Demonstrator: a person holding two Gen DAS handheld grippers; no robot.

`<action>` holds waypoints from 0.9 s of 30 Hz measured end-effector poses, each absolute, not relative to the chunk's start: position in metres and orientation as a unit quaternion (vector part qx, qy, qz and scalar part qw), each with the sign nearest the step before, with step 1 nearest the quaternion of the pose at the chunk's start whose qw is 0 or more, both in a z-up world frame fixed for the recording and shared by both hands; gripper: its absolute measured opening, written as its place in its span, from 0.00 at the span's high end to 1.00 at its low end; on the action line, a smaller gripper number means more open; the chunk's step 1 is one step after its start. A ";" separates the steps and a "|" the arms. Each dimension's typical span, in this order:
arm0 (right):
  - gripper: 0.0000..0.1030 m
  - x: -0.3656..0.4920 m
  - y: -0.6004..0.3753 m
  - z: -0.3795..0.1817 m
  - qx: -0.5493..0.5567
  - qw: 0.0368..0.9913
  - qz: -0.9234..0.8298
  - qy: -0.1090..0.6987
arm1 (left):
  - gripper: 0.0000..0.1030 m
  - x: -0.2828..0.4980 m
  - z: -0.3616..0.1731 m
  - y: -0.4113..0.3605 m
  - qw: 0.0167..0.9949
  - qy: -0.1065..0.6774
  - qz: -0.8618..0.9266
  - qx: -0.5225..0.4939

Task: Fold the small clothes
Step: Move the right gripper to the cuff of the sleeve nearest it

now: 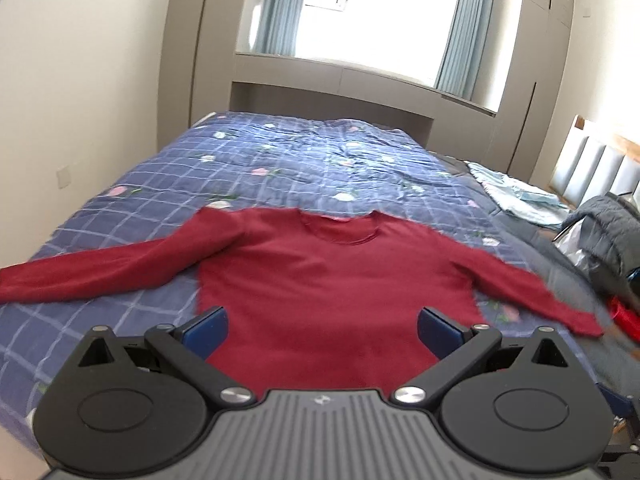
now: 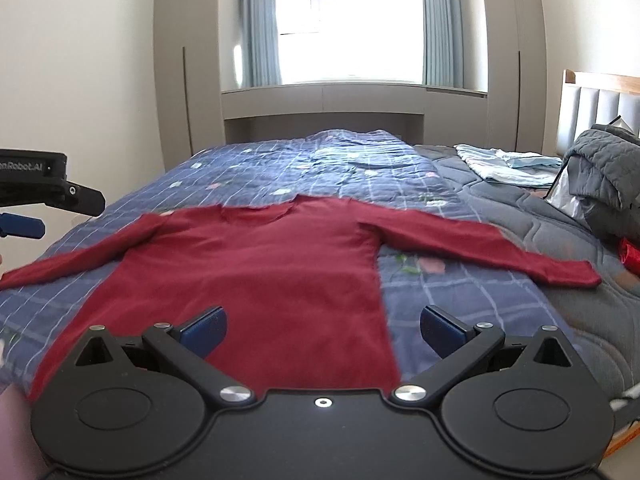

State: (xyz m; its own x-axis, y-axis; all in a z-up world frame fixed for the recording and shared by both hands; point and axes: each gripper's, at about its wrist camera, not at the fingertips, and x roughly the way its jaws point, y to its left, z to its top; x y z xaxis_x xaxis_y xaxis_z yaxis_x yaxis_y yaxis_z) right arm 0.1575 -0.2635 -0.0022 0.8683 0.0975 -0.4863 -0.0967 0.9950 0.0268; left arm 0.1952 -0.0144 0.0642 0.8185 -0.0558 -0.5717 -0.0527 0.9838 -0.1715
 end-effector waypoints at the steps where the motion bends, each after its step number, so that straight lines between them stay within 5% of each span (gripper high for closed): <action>1: 0.00 0.164 -0.266 -0.002 0.000 0.967 0.050 0.251 | 0.00 0.202 0.065 -0.018 0.949 0.302 -0.003 -0.088; 27: 0.00 0.323 -0.455 -0.056 0.025 0.965 -0.152 0.213 | 0.00 0.373 -0.046 -0.124 0.933 0.355 -0.022 -0.046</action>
